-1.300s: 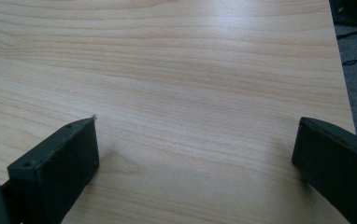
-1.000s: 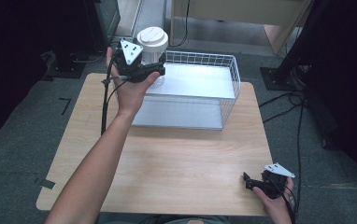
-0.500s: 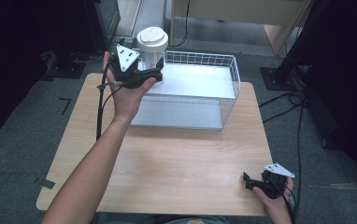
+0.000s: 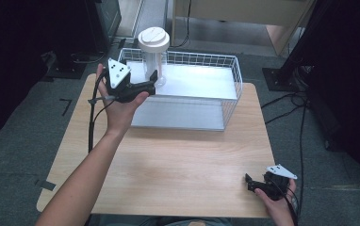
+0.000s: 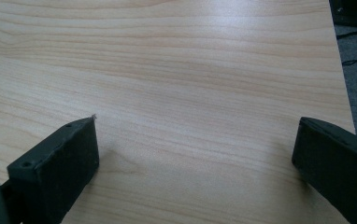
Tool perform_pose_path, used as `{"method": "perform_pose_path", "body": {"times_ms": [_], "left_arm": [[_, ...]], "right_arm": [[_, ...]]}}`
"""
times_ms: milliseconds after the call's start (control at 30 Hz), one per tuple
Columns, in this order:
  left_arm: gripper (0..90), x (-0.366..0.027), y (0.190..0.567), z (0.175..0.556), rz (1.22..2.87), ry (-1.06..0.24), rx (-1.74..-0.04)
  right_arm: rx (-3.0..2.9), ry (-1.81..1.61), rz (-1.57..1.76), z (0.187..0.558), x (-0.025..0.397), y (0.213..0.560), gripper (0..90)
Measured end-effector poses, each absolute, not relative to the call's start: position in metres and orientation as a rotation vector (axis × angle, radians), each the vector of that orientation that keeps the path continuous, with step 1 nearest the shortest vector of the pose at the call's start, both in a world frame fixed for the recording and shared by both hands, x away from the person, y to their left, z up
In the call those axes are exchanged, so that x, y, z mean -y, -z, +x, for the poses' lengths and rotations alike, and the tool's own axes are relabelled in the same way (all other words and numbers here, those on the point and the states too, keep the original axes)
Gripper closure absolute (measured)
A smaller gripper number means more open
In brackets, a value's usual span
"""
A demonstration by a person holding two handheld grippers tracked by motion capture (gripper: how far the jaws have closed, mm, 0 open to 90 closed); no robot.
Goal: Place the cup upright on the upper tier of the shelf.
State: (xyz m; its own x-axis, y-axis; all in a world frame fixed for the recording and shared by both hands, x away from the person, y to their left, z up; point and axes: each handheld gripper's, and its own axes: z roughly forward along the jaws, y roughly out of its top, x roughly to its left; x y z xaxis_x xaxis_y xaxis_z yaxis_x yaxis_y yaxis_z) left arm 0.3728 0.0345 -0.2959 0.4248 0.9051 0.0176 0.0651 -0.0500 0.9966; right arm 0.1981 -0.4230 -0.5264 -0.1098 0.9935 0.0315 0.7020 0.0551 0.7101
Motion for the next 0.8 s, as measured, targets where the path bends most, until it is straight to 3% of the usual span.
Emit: {"method": "perform_pose_path", "body": {"times_ms": [800], "left_arm": [[0.0, -0.064, 0.350, 0.327, 1.528, -0.840, -0.901]], "right_arm": [[-1.863, -0.808, 1.692, 0.198, 0.423, 0.526, 0.6]]}}
